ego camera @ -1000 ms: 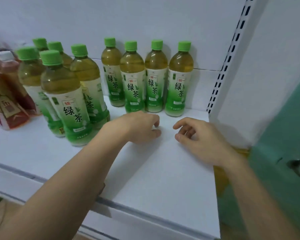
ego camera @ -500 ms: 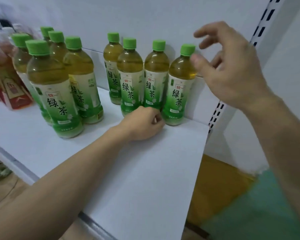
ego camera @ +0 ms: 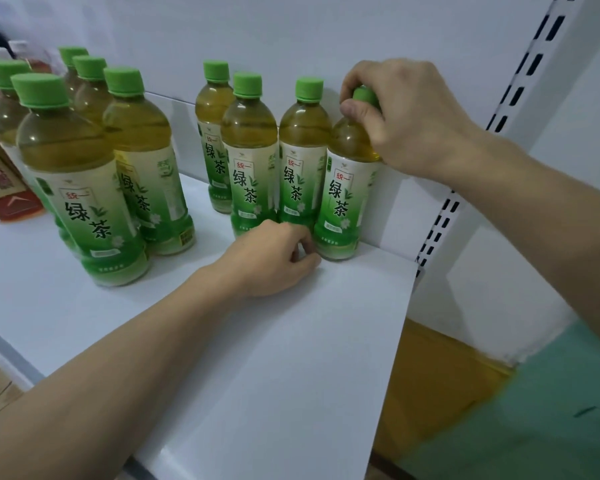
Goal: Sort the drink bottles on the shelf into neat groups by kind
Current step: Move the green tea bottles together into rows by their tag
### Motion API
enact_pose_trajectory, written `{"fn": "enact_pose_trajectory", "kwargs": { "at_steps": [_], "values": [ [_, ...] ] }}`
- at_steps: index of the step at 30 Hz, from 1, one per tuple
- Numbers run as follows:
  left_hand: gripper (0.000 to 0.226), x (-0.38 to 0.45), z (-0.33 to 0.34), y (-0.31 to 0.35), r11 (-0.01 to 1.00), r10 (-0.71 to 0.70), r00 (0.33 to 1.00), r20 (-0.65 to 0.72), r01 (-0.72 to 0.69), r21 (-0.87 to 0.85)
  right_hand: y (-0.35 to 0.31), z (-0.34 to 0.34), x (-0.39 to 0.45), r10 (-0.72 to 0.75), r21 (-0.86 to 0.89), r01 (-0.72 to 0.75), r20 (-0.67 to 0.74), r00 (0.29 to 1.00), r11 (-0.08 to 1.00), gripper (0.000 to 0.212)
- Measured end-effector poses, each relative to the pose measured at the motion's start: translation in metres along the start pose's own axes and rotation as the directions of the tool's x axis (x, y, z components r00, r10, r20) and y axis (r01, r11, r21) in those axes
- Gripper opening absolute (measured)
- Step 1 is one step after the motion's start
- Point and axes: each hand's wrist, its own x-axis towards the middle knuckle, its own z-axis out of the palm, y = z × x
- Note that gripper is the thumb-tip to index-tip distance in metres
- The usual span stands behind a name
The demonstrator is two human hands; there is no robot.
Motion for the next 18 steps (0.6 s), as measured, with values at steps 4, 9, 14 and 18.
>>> {"fn": "enact_pose_trajectory", "kwargs": {
  "at_steps": [4, 9, 14, 18],
  "values": [
    [0.027, -0.001, 0.004, 0.004, 0.998, -0.034, 0.998, -0.056, 0.037, 0.055, -0.003, 0.009, 0.001, -0.003, 0.015, 0.004, -0.086, 0.996, 1.000, 0.024],
    [0.037, 0.001, 0.009, 0.008, 0.988, -0.097, 0.985, -0.146, 0.113, 0.108, -0.011, 0.018, 0.003, -0.005, 0.057, 0.012, -0.112, 0.994, 0.998, 0.024],
    [0.034, 0.002, 0.008, 0.005, 0.982, -0.135, 0.973, -0.186, 0.157, 0.108, -0.017, 0.021, 0.011, -0.009, 0.066, 0.013, -0.072, 0.997, 0.998, 0.023],
    [0.029, 0.001, 0.006, 0.002, 0.983, -0.144, 0.975, -0.171, 0.161, 0.092, -0.017, 0.012, 0.017, -0.028, -0.064, 0.030, 0.039, 0.999, 0.997, 0.024]
  ]
}}
